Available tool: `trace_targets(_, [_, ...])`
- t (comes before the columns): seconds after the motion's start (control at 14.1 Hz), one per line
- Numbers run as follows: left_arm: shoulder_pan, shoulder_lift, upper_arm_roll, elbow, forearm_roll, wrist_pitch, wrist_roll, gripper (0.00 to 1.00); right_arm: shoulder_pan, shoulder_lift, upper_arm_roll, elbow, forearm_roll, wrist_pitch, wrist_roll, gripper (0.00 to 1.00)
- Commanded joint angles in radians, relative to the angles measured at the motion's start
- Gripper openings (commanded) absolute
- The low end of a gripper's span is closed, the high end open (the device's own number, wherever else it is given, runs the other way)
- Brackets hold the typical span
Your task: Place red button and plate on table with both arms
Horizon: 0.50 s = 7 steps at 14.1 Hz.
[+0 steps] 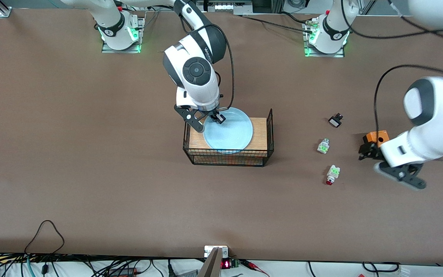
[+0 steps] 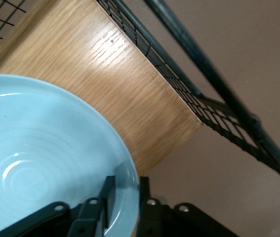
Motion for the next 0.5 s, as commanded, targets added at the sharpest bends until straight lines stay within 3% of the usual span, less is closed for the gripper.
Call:
trace_targets(0.0, [0.014, -0.118, -0.023, -0.126, 0.014, 0.013, -0.006, 1.0, 0.018, -0.013, -0.016, -0.013, 0.009, 0.011, 0.014, 0.1])
trace_targets(0.14, [0.016, -0.187, -0.023, -0.172, 0.014, 0.013, -0.005, 1.0, 0.024, -0.013, -0.016, -0.013, 0.009, 0.011, 0.012, 0.05])
trace_targets(0.42, [0.017, -0.299, -0.023, -0.171, 0.023, 0.006, -0.008, 1.0, 0.024, -0.06, -0.016, -0.002, 0.009, 0.009, 0.005, 0.03])
